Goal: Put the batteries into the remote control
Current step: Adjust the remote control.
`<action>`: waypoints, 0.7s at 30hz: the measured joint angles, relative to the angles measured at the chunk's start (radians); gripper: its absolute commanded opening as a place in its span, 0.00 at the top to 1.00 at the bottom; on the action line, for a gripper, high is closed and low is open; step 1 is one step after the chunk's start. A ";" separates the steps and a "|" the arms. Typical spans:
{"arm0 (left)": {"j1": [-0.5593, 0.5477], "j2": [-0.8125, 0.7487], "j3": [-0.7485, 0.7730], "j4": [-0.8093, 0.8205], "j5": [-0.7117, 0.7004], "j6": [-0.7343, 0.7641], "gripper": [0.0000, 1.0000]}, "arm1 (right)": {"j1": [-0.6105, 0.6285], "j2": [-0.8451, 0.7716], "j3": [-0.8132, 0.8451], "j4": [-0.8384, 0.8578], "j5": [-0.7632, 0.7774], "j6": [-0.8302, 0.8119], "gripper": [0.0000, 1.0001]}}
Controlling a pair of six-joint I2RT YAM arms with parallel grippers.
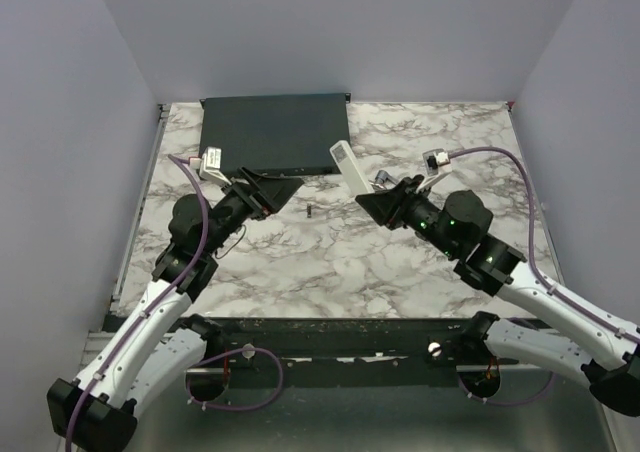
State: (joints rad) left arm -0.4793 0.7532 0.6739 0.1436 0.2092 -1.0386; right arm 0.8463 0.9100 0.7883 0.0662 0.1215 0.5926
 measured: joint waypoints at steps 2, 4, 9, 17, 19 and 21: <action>0.048 -0.009 -0.024 0.030 0.075 0.003 0.01 | -0.030 -0.028 0.013 -0.009 -0.078 -0.001 0.99; 0.068 -0.009 -0.034 0.063 0.151 0.006 0.01 | -0.051 -0.047 0.026 -0.010 -0.159 -0.001 0.99; 0.072 -0.007 -0.060 0.206 0.309 -0.016 0.01 | -0.065 -0.027 0.068 -0.008 -0.347 0.003 0.99; 0.072 -0.002 -0.128 0.406 0.431 -0.074 0.07 | -0.067 0.006 0.071 -0.004 -0.506 0.032 0.99; 0.072 0.000 -0.139 0.426 0.438 -0.078 0.10 | -0.068 0.009 0.070 0.011 -0.546 0.043 0.99; 0.072 0.008 -0.143 0.445 0.442 -0.085 0.15 | -0.068 0.021 0.070 0.031 -0.586 0.051 0.99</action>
State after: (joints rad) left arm -0.4076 0.7612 0.5304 0.5888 0.6510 -1.1233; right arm 0.7788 0.9310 0.8585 0.0975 -0.4644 0.6441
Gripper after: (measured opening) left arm 0.923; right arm 0.295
